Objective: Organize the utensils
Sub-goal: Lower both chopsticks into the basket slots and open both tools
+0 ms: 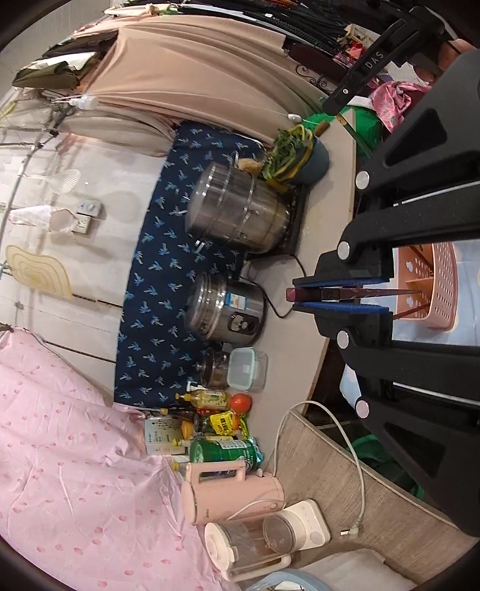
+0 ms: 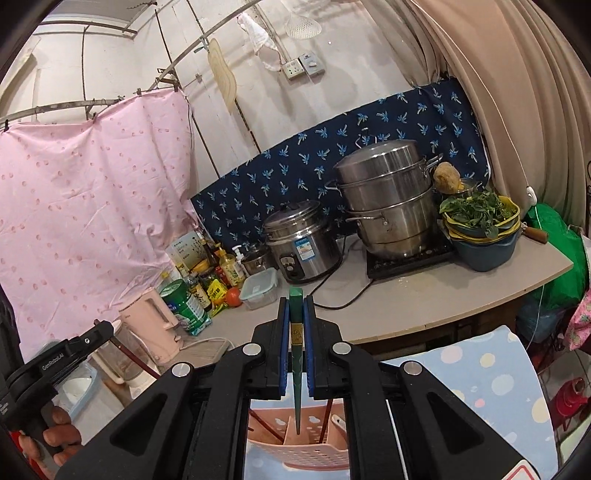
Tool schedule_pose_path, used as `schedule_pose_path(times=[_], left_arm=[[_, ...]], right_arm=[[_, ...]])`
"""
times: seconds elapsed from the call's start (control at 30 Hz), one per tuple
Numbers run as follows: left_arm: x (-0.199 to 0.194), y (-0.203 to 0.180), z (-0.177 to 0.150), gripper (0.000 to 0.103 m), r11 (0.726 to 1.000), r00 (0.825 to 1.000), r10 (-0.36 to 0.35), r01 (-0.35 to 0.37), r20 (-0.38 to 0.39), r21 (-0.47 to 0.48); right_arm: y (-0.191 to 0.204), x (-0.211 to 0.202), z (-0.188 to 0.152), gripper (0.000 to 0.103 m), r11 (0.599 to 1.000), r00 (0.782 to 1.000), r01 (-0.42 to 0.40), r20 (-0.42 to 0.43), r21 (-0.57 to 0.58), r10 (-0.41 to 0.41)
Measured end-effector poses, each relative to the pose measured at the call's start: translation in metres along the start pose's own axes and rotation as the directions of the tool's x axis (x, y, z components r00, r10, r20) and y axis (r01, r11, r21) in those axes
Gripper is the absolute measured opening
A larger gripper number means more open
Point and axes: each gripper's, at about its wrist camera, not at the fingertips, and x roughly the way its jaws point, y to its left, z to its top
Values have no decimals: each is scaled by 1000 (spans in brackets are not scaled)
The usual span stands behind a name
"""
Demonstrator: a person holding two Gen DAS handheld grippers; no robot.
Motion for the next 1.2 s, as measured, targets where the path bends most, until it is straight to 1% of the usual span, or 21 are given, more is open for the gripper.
schedule_pose_path(times=[0.13, 0.3, 0.43, 0.47, 0.5, 0.6, 0.63, 0.67, 0.7, 0.73, 0.83, 0.97, 1.1, 1.2], left_arm=[[27, 7, -16, 7, 1000, 999, 12, -12, -46, 0], [53, 16, -37, 7, 1000, 994, 21, -23, -107, -14], [63, 23, -47, 8, 999, 990, 22, -28, -142, -39], [65, 25, -50, 8, 998, 989, 22, -29, -146, -48], [65, 26, -51, 8, 998, 989, 24, -32, -146, -50], [65, 26, -54, 9, 998, 989, 41, -47, -141, -36], [65, 25, -55, 13, 998, 989, 50, -54, -141, -29], [64, 25, -56, 23, 998, 988, 59, -63, -140, -27], [64, 26, -56, 29, 997, 988, 63, -68, -138, -29], [62, 26, -56, 38, 997, 989, 66, -71, -133, -33], [56, 27, -57, 39, 997, 989, 66, -71, -129, -36], [41, 25, -62, 39, 997, 989, 76, -78, -126, -16], [22, 22, -76, 39, 995, 985, 98, -96, -138, 23], [4, 21, -92, 40, 993, 981, 114, -109, -157, 43]], right_arm=[[-17, 25, -16, 7, 999, 998, 12, -61, 33, -9], [-28, 44, -32, 7, 998, 993, 27, -112, 48, -22], [-29, 50, -38, 7, 999, 991, 44, -130, 30, -40], [-29, 50, -39, 8, 998, 991, 50, -129, 30, -45], [-28, 49, -40, 12, 998, 991, 54, -123, 29, -50], [-28, 49, -42, 15, 998, 991, 61, -123, 19, -58], [-28, 48, -42, 17, 998, 991, 61, -121, 19, -59], [-27, 47, -42, 22, 998, 991, 64, -117, 19, -61], [-27, 45, -42, 25, 998, 992, 63, -114, 18, -60], [-26, 42, -42, 26, 998, 992, 61, -112, 17, -59], [-23, 34, -43, 27, 998, 993, 55, -108, 4, -55], [-12, 16, -50, 28, 997, 991, 56, -116, -46, -61], [-3, -10, -67, 28, 996, 988, 48, -141, -78, -59], [0, -30, -87, 28, 996, 984, 36, -170, -85, -50]])
